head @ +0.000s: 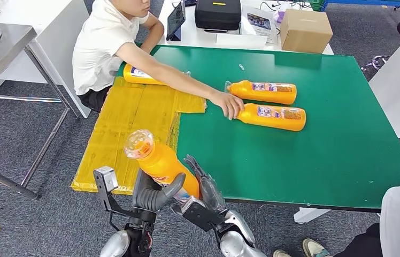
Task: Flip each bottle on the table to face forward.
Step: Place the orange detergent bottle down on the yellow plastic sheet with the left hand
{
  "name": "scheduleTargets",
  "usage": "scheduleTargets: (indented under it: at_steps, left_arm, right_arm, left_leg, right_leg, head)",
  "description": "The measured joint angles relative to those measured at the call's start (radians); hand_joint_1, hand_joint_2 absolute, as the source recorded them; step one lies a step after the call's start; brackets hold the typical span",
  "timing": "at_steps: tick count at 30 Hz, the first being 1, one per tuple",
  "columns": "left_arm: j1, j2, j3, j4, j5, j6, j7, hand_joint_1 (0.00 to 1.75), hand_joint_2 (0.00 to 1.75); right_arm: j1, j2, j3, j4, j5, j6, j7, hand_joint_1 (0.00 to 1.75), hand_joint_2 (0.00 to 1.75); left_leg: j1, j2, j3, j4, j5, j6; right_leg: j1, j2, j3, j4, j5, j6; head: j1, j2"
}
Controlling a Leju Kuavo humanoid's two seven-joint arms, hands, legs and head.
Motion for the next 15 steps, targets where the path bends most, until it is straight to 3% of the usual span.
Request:
scheduleTargets:
  at_steps: [7,9,12,15]
  left_arm:
    - [0.008,-0.002,0.004,-0.014,-0.005,0.008,-0.002,1.75,1.75]
    - [-0.007,0.002,0.0,-0.006,-0.069,0.075,-0.017,1.75,1.75]
    - [-0.062,0.011,0.013,0.049,-0.4,0.241,-0.074,1.75,1.75]
    - [-0.1,0.014,0.053,0.105,-0.692,0.257,-0.105,1.75,1.75]
  right_arm:
    - [0.001,0.002,0.002,-0.002,0.005,-0.008,-0.004,0.0,1.75]
    - [0.011,0.002,-0.013,-0.017,0.071,-0.072,-0.026,0.0,1.75]
    - [0.043,-0.007,-0.074,-0.092,0.235,-0.301,-0.042,0.0,1.75]
    - [0.059,-0.026,-0.145,-0.17,0.281,-0.402,-0.033,0.0,1.75]
  left_leg:
    - [0.0,0.0,0.0,0.0,0.0,0.0]
    - [0.0,-0.001,0.0,0.0,0.001,0.0]
    - [0.0,-0.004,-0.001,0.0,0.002,0.0]
    - [0.0,-0.005,-0.001,0.0,0.002,0.0]
  right_leg:
    - [0.0,0.0,0.0,0.0,0.0,0.0]
    - [0.0,-0.001,0.0,0.0,0.0,0.0]
    - [0.0,-0.003,0.0,0.0,0.0,0.0]
    - [0.0,-0.003,0.001,0.0,0.0,0.0]
  head:
    - [0.0,0.0]
    - [0.0,0.0]
    - [0.0,0.0]
    - [0.001,0.0]
